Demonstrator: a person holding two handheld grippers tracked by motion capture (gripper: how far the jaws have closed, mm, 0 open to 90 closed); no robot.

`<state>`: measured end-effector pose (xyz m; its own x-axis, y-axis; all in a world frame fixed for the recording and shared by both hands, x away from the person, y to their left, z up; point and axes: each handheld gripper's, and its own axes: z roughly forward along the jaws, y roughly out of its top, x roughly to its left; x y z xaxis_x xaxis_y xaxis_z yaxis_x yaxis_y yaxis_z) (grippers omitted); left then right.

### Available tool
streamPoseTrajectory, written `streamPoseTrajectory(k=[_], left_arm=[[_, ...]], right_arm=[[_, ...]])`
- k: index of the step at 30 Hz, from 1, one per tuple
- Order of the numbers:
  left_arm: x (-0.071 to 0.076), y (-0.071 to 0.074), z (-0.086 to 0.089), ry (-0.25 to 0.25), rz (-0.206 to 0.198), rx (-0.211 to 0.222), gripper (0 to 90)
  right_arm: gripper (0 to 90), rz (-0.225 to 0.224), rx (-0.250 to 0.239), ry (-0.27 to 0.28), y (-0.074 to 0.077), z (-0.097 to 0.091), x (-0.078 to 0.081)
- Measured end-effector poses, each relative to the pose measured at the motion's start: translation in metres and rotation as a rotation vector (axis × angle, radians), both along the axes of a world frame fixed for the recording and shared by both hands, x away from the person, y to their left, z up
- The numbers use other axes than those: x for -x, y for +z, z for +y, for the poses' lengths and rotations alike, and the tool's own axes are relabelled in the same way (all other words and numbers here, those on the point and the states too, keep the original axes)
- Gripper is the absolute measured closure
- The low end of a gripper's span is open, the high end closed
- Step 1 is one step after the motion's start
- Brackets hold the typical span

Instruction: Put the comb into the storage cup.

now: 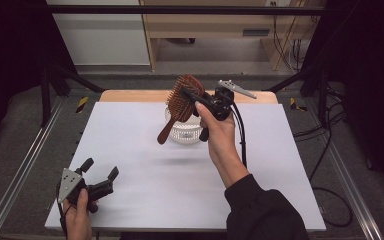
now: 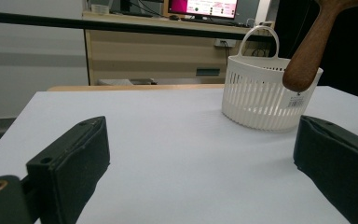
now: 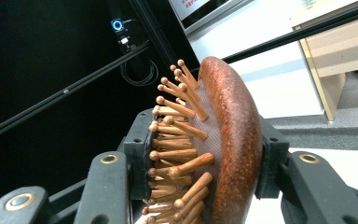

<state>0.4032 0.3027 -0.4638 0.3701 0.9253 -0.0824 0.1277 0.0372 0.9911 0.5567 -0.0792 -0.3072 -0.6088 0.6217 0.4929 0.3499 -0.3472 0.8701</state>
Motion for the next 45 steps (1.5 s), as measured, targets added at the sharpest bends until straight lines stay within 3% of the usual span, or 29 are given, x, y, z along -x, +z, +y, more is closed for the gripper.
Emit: streamPoseTrajectory(k=[21, 32, 38, 45], left_arm=[[-0.001, 0.0, -0.001, -0.008, 0.003, -0.002, 3.6], [-0.001, -0.001, -0.003, -0.014, 0.007, -0.009, 3.6], [-0.001, -0.001, -0.002, -0.013, 0.005, -0.009, 3.6], [-0.001, -0.001, -0.002, -0.013, 0.007, -0.012, 3.6]], right_arm=[[51.4, -0.018, 0.01, -0.029, 0.018, 0.018, -0.029], [51.3, 0.0, 0.014, -0.039, 0.013, 0.023, -0.038], [51.3, 0.002, -0.023, -0.048, 0.013, 0.02, -0.041], [51.3, 0.0, -0.022, -0.06, 0.012, 0.019, -0.044]])
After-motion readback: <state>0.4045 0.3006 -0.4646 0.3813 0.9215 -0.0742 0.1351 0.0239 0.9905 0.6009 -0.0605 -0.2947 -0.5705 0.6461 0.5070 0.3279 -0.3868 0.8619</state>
